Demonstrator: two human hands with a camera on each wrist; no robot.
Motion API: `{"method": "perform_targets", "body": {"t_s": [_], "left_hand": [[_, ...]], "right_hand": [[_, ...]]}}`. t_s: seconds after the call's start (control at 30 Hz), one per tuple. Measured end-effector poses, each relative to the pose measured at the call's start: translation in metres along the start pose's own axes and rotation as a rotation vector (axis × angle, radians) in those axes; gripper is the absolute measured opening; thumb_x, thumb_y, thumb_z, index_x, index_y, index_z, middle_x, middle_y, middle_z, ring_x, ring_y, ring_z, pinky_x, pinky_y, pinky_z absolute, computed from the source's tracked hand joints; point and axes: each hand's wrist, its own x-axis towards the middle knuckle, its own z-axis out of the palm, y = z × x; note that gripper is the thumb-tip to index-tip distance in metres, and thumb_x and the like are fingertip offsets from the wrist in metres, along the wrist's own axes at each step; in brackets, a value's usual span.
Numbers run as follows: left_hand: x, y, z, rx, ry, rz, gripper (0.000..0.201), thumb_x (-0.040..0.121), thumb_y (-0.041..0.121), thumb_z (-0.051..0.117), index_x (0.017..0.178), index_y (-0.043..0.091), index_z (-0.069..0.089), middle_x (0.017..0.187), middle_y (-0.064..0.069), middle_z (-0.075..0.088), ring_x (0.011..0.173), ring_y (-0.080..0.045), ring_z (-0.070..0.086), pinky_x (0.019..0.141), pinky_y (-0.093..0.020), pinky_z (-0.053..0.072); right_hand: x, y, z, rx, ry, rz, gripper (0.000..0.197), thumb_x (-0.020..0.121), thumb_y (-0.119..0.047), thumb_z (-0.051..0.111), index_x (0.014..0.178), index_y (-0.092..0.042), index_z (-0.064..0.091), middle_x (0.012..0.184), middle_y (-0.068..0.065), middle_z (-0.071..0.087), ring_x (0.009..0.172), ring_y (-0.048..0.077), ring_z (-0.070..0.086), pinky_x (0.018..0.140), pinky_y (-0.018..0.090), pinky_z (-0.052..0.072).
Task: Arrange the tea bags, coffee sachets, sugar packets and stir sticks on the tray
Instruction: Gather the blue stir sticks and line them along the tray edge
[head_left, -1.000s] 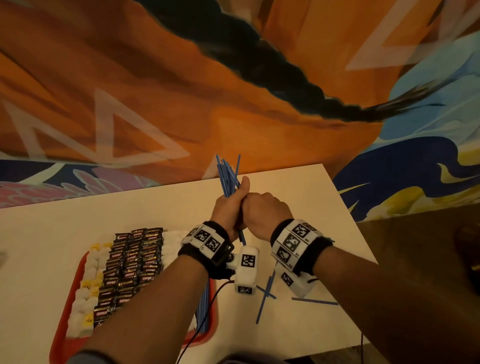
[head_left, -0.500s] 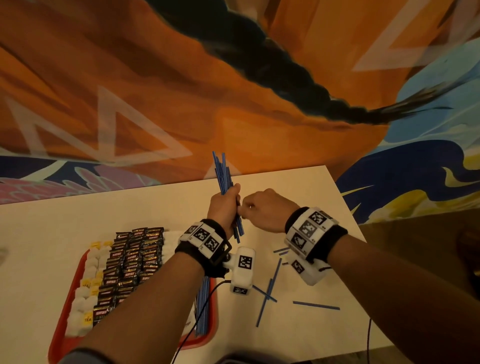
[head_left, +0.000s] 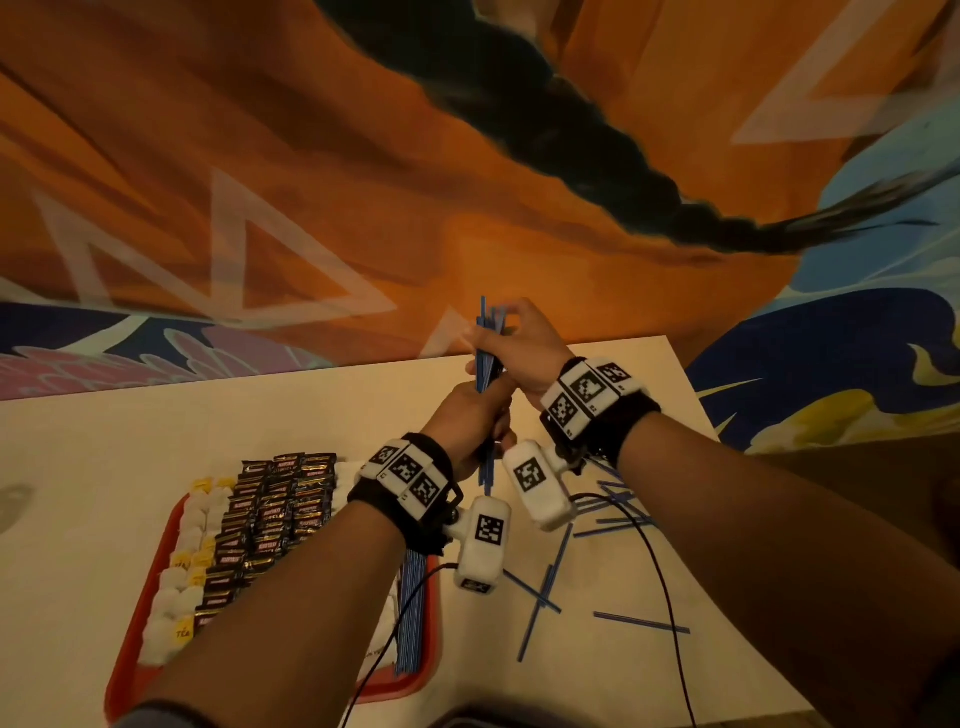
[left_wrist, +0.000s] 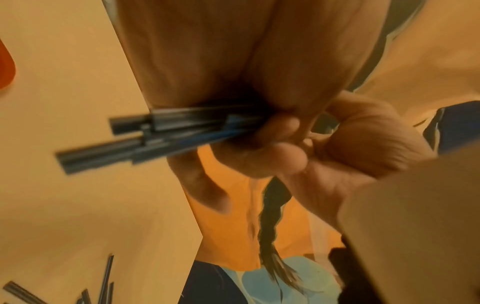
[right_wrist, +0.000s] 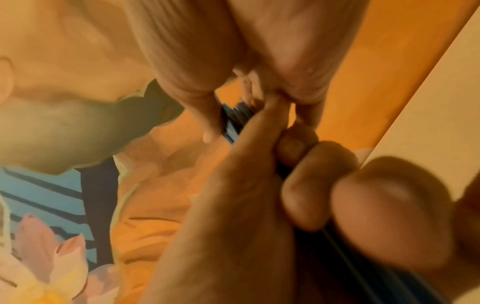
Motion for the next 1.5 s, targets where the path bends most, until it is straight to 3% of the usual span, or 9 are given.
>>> {"method": "perform_targets", "body": {"t_s": [0.1,0.23,0.43,0.57,0.73,0.9,1.07,1.27,1.5], "left_hand": [[0.000,0.002,-0.006,0.058,-0.014,0.009,0.040,0.102,0.026,0.054,0.069,0.016,0.034,0.050,0.001,0.026,0.040,-0.014,0.023,0.040,-0.022,0.025],[0.002,0.001,-0.012,0.145,0.009,0.006,0.043,0.099,0.024,0.061,0.066,0.016,0.033,0.046,0.003,0.028,0.038,-0.014,0.018,0.040,-0.022,0.019],[0.003,0.003,-0.010,0.164,0.028,0.056,0.041,0.097,0.020,0.061,0.065,0.014,0.037,0.043,0.002,0.032,0.038,-0.015,0.021,0.040,-0.021,0.021],[0.005,-0.002,-0.013,0.148,0.029,0.042,0.041,0.099,0.022,0.059,0.065,0.014,0.037,0.044,0.001,0.032,0.038,-0.016,0.023,0.040,-0.020,0.022],[0.007,0.008,-0.014,0.073,0.045,0.097,0.042,0.102,0.027,0.055,0.067,0.016,0.034,0.047,0.002,0.028,0.041,-0.015,0.023,0.044,-0.024,0.026],[0.015,0.030,-0.024,-0.035,0.131,0.260,0.041,0.101,0.034,0.056,0.069,0.017,0.037,0.051,0.001,0.030,0.045,-0.016,0.030,0.049,-0.029,0.036],[0.015,0.041,-0.019,-0.088,0.144,0.308,0.043,0.100,0.031,0.058,0.064,0.016,0.039,0.051,0.000,0.034,0.043,-0.017,0.032,0.045,-0.027,0.034],[0.015,0.022,-0.016,0.079,0.189,0.353,0.039,0.097,0.030,0.062,0.070,0.011,0.042,0.050,-0.004,0.035,0.043,-0.018,0.034,0.047,-0.030,0.031],[0.014,0.022,-0.030,0.298,0.159,0.289,0.039,0.097,0.032,0.062,0.068,0.015,0.044,0.048,0.004,0.039,0.042,-0.016,0.034,0.046,-0.028,0.032]], "right_hand": [[-0.003,-0.009,0.003,0.004,0.020,-0.094,0.012,0.093,-0.011,0.062,0.098,-0.015,0.052,0.087,0.012,0.060,0.070,0.034,0.068,0.067,0.042,0.059],[-0.007,-0.026,0.003,0.093,0.070,-0.181,0.014,0.098,-0.010,0.049,0.096,-0.022,0.057,0.094,0.012,0.068,0.071,0.031,0.070,0.063,0.041,0.059],[0.002,-0.022,-0.002,-0.688,0.069,-0.415,0.034,0.103,-0.030,0.038,0.089,-0.017,0.066,0.080,0.000,0.070,0.076,0.017,0.066,0.076,0.034,0.054],[-0.001,-0.019,-0.007,-0.797,-0.065,-0.418,0.040,0.101,-0.041,0.043,0.066,-0.030,0.059,0.074,0.000,0.066,0.069,0.015,0.058,0.068,0.027,0.041],[-0.009,-0.009,-0.011,-0.387,0.006,-0.366,0.039,0.100,-0.044,0.043,0.131,-0.023,0.054,0.131,-0.006,0.055,0.114,0.009,0.053,0.095,0.028,0.044],[-0.022,0.029,-0.006,0.002,-0.031,0.249,0.063,0.096,-0.065,0.032,0.125,-0.014,0.055,0.123,0.009,0.058,0.107,0.029,0.059,0.094,0.044,0.052],[-0.039,0.033,0.009,0.421,-0.163,0.528,0.077,0.091,-0.069,0.039,0.120,0.001,0.055,0.116,0.019,0.063,0.105,0.034,0.063,0.092,0.042,0.054],[-0.034,0.012,0.008,0.699,-0.212,0.528,0.078,0.096,-0.063,0.036,0.118,0.010,0.051,0.126,0.025,0.061,0.115,0.035,0.060,0.097,0.048,0.049],[-0.025,-0.001,-0.002,0.225,0.037,0.200,0.061,0.096,-0.065,0.032,0.107,-0.012,0.059,0.123,0.013,0.062,0.109,0.028,0.062,0.097,0.047,0.051]]}}
